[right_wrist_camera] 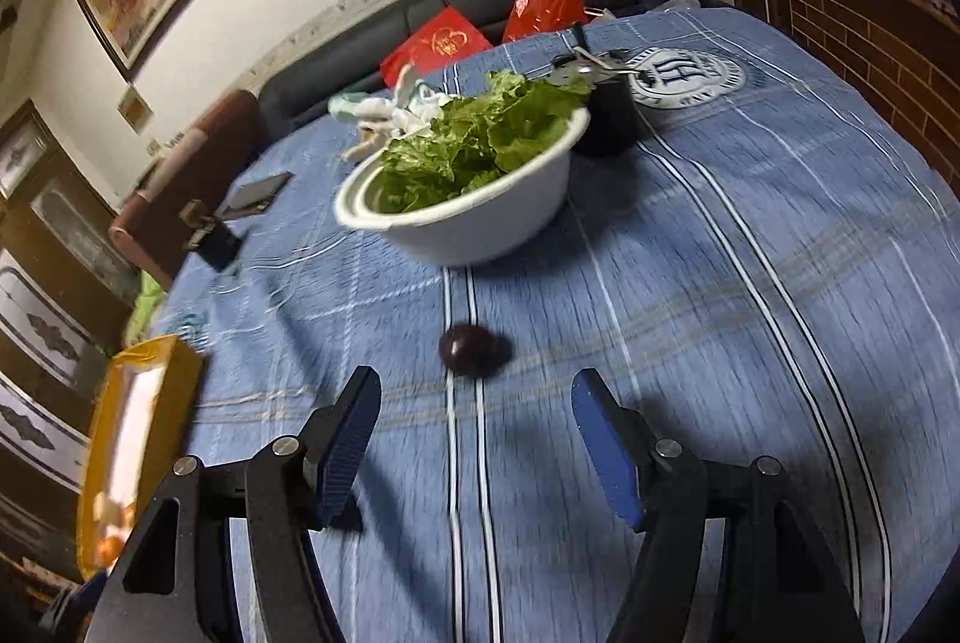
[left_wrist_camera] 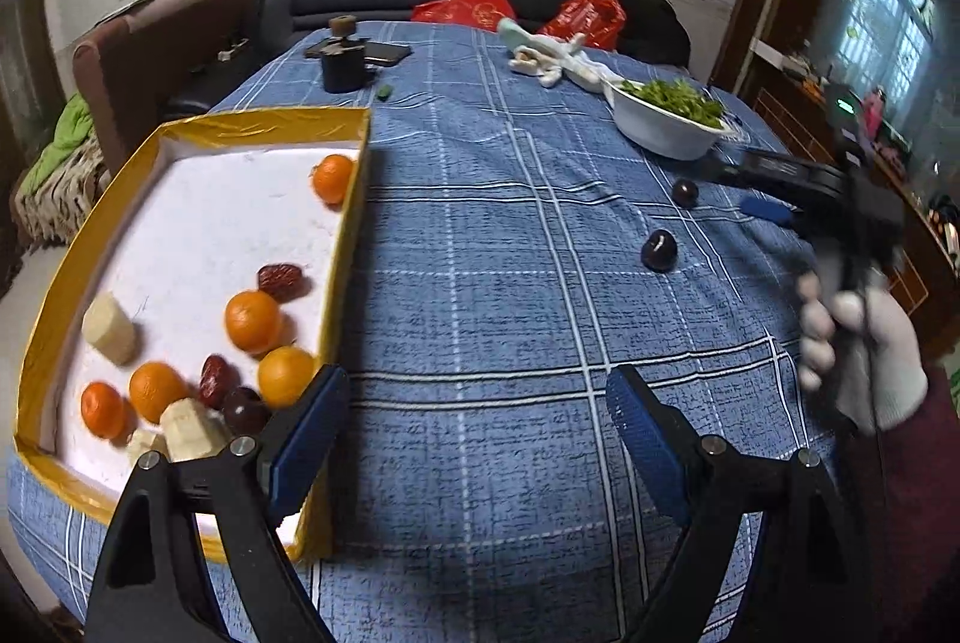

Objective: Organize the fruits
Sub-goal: 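Grasp a dark plum with the right gripper while the left gripper grasps another plum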

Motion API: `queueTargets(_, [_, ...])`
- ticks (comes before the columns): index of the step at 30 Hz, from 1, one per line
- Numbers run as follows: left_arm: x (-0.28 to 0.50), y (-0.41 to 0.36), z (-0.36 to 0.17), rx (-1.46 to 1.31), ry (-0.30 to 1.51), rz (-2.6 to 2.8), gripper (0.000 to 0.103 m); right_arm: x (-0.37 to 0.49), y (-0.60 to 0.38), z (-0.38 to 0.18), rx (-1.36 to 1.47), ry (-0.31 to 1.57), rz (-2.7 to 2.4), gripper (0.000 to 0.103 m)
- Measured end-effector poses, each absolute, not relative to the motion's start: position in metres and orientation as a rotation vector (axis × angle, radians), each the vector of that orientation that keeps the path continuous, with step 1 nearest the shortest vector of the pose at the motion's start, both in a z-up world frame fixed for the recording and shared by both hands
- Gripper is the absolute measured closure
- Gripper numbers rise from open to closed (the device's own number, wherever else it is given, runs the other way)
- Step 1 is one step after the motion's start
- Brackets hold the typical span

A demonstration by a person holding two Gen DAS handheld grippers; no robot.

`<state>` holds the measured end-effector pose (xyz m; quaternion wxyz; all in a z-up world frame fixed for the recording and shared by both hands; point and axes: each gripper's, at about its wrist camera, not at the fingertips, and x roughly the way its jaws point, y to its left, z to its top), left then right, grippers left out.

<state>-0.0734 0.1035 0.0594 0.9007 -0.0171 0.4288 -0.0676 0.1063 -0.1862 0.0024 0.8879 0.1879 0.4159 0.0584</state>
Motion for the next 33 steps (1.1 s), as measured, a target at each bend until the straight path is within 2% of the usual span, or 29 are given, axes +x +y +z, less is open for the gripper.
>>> queueTargets(6, [-0.048, 0.084, 0.062, -0.058, 0.912, -0.238, 0.016, 0.14, -0.171, -0.017, 0.344, 0.934, 0.108, 0.033])
queueTargets(7, [-0.044, 0.08, 0.061, -0.058, 0.912, -0.254, 0.016, 0.14, -0.17, -0.016, 0.326, 0.923, 0.105, 0.037])
queueTargets(8, [-0.04, 0.074, 0.061, -0.051, 0.913, -0.268, 0.016, 0.14, -0.167, -0.016, 0.31, 0.925, 0.116, 0.052])
queueTargets(10, [-0.033, 0.061, 0.061, -0.029, 0.914, -0.296, 0.016, 0.138, -0.163, -0.016, 0.274, 0.926, 0.122, 0.074])
queueTargets(16, [-0.02, 0.024, 0.057, 0.044, 0.893, -0.369, 0.016, 0.114, -0.173, -0.007, 0.32, 0.896, 0.154, 0.074])
queueTargets(24, [0.02, -0.001, 0.026, 0.057, 0.937, -0.421, 0.017, 0.061, -0.194, 0.012, 0.47, 0.811, 0.263, 0.072])
queueTargets(31, [0.046, -0.018, 0.012, 0.094, 0.953, -0.444, 0.017, 0.067, -0.199, -0.006, 0.522, 0.864, 0.293, 0.072])
queueTargets(32, [0.048, -0.02, 0.01, 0.105, 0.96, -0.443, 0.017, 0.067, -0.2, -0.007, 0.529, 0.868, 0.296, 0.072])
queueTargets(33, [0.05, -0.022, 0.008, 0.114, 0.961, -0.443, 0.024, 0.067, -0.201, -0.007, 0.534, 0.87, 0.298, 0.072])
